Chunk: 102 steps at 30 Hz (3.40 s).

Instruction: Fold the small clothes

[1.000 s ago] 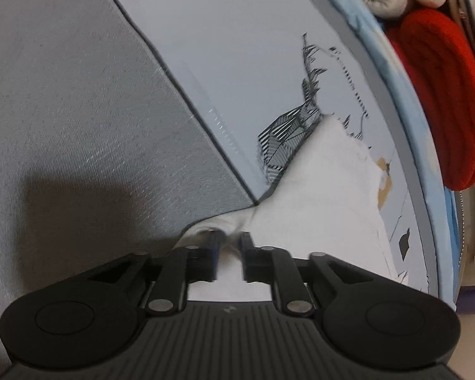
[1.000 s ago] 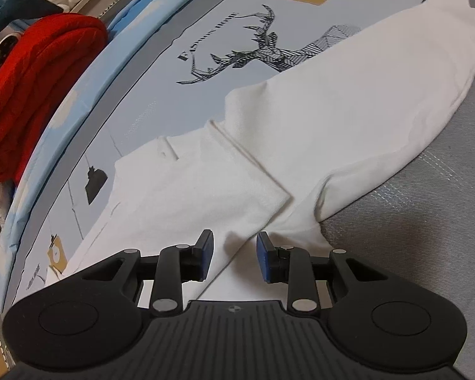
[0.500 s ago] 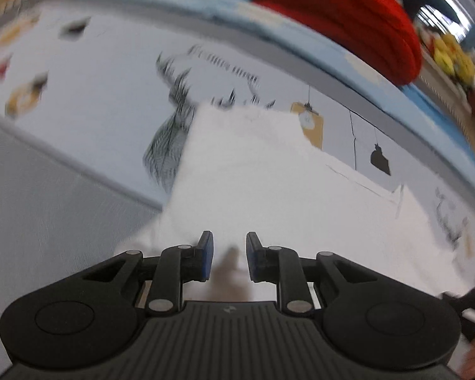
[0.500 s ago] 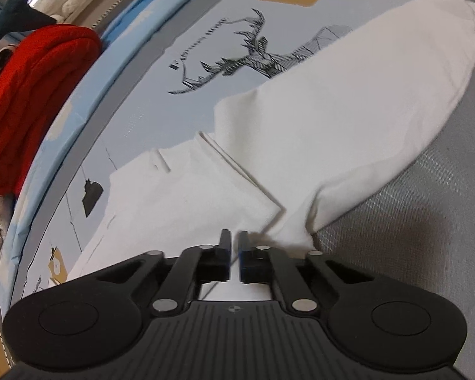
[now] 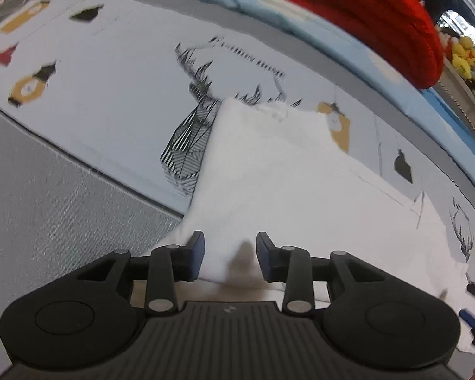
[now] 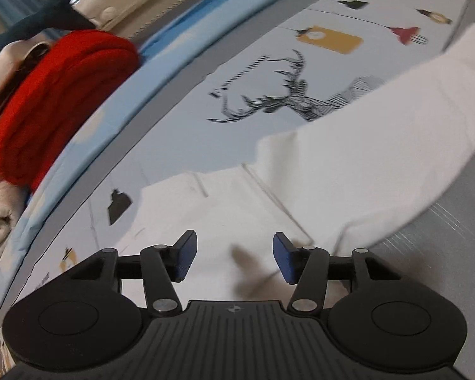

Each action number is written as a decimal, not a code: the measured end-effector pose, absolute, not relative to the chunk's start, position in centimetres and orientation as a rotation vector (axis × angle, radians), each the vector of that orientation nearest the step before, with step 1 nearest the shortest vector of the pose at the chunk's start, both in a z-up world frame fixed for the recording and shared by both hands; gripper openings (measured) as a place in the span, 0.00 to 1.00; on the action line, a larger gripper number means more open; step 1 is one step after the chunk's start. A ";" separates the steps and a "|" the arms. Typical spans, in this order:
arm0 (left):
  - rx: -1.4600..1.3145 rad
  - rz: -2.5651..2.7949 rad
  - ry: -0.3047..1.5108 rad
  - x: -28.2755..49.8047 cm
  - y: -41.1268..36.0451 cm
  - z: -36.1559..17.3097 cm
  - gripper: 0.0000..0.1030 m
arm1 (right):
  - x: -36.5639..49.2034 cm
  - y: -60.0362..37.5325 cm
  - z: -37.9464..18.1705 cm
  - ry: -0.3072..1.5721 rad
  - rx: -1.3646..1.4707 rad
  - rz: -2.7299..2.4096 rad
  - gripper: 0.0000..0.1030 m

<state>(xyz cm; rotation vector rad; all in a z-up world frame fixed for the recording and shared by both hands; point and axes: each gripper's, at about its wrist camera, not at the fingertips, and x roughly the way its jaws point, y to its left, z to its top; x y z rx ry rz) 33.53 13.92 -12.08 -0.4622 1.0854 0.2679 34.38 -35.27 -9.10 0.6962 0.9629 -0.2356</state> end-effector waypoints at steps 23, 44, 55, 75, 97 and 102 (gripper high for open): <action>-0.193 0.081 0.999 34.2 7.9 -9.7 0.39 | 32.3 -40.8 -8.4 0.988 0.638 -0.384 0.53; -0.184 -0.001 1.013 33.7 7.0 -9.9 0.48 | 25.1 -59.1 -13.7 0.892 0.896 -0.703 0.53; -0.179 -0.004 1.006 33.7 6.4 -9.9 0.48 | 25.2 -63.2 -15.6 0.652 0.896 -0.751 0.40; -0.348 0.062 0.921 33.1 12.8 -5.7 0.48 | 30.3 -26.3 3.6 0.483 0.136 0.035 0.03; -0.394 0.154 0.917 33.6 14.6 -6.3 0.48 | 27.9 -17.2 -1.3 0.683 0.301 0.180 0.03; -0.439 0.241 0.904 33.5 16.2 -6.5 0.48 | 26.3 -15.5 0.3 0.526 0.303 0.307 0.08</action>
